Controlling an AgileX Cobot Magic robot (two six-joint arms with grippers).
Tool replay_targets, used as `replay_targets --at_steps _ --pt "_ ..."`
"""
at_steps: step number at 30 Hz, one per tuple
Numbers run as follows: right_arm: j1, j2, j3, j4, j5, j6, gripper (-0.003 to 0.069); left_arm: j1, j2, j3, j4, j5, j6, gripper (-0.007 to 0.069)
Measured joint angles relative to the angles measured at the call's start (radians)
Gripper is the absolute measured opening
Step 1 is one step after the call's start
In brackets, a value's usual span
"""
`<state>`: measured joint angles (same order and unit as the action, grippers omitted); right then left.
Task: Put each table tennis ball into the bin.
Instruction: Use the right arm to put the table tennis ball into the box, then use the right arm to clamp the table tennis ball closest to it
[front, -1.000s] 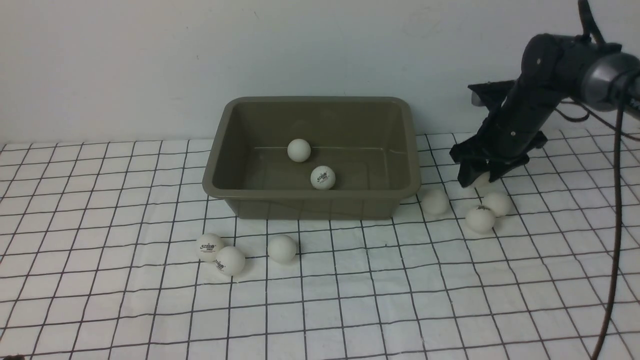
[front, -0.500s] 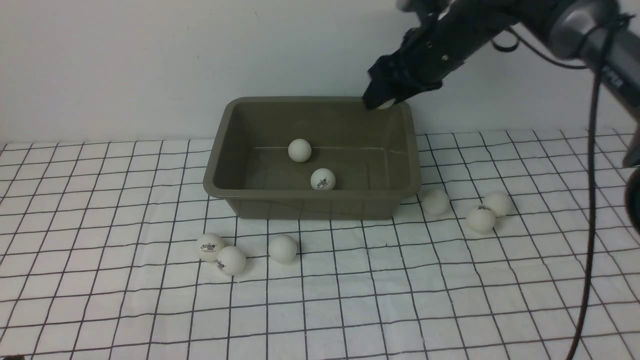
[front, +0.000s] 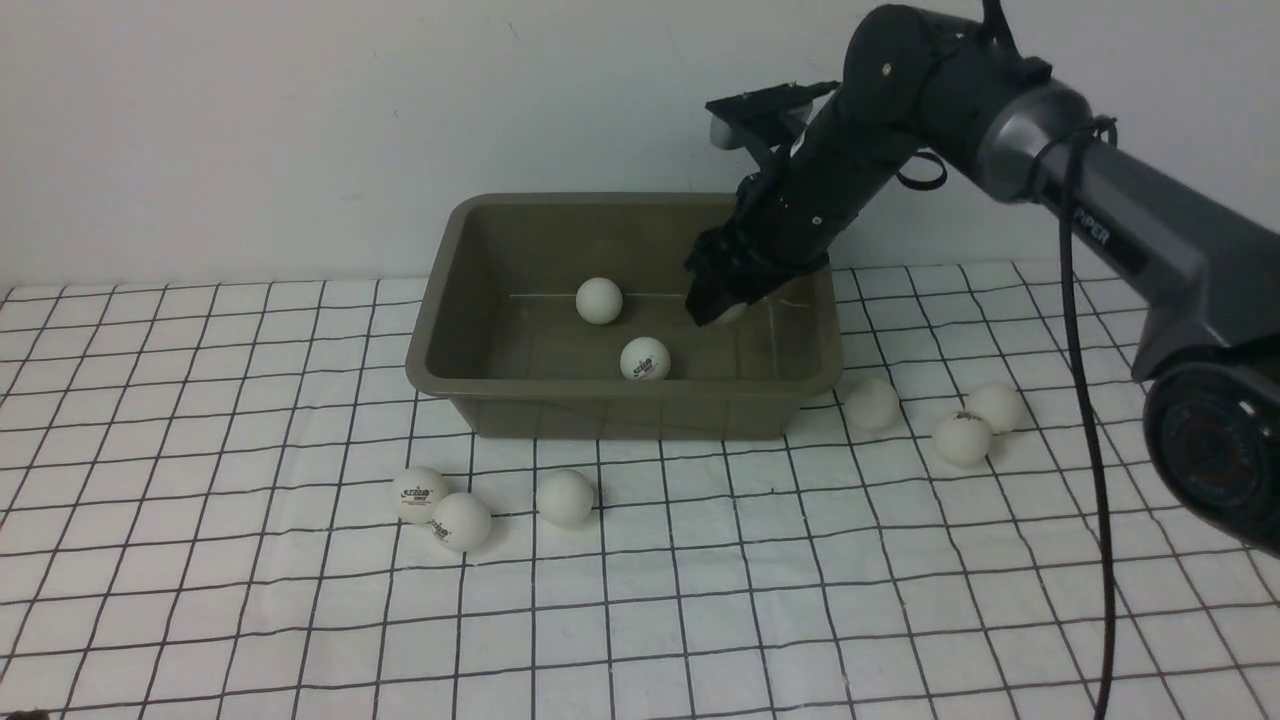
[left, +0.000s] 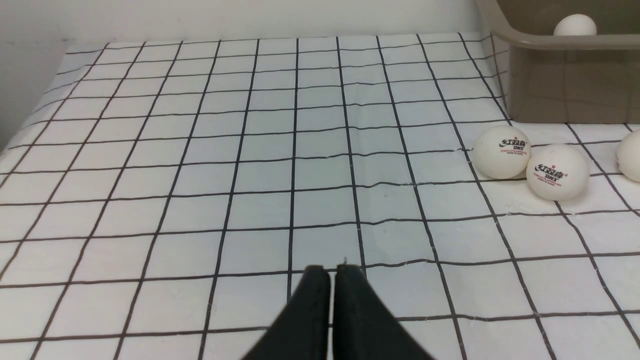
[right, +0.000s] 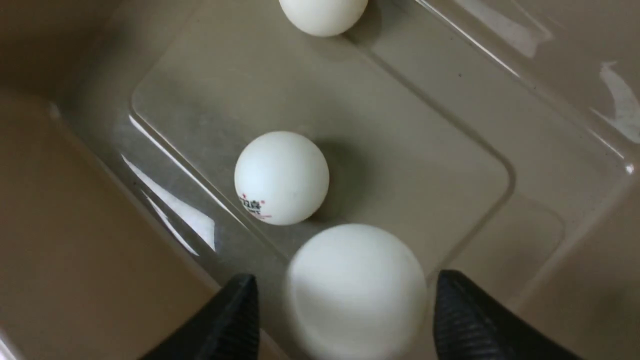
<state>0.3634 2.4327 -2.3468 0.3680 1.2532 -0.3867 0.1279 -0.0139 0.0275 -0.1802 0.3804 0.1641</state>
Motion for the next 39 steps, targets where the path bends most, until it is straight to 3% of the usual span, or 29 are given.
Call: replay_targets --at_steps 3,10,16,25,39 --pt "0.0 0.0 0.0 0.0 0.0 0.0 0.0456 0.0 0.0 0.0 0.0 0.0 0.0 -0.0004" --pt "-0.007 -0.035 0.001 -0.014 0.0 0.009 0.0465 0.0 0.0 0.0 0.0 0.0 0.0 -0.0004" --pt "-0.08 -0.196 0.017 -0.096 -0.001 0.08 0.0466 0.0 0.0 0.0 0.0 0.0 0.0 -0.0004" --pt "-0.276 -0.379 0.39 -0.104 -0.001 0.106 0.0466 0.0 0.0 0.0 0.0 0.0 0.0 -0.0004" --pt "-0.279 -0.368 0.579 -0.187 -0.018 0.162 0.0466 0.0 0.0 0.0 0.0 0.0 0.0 -0.0004"
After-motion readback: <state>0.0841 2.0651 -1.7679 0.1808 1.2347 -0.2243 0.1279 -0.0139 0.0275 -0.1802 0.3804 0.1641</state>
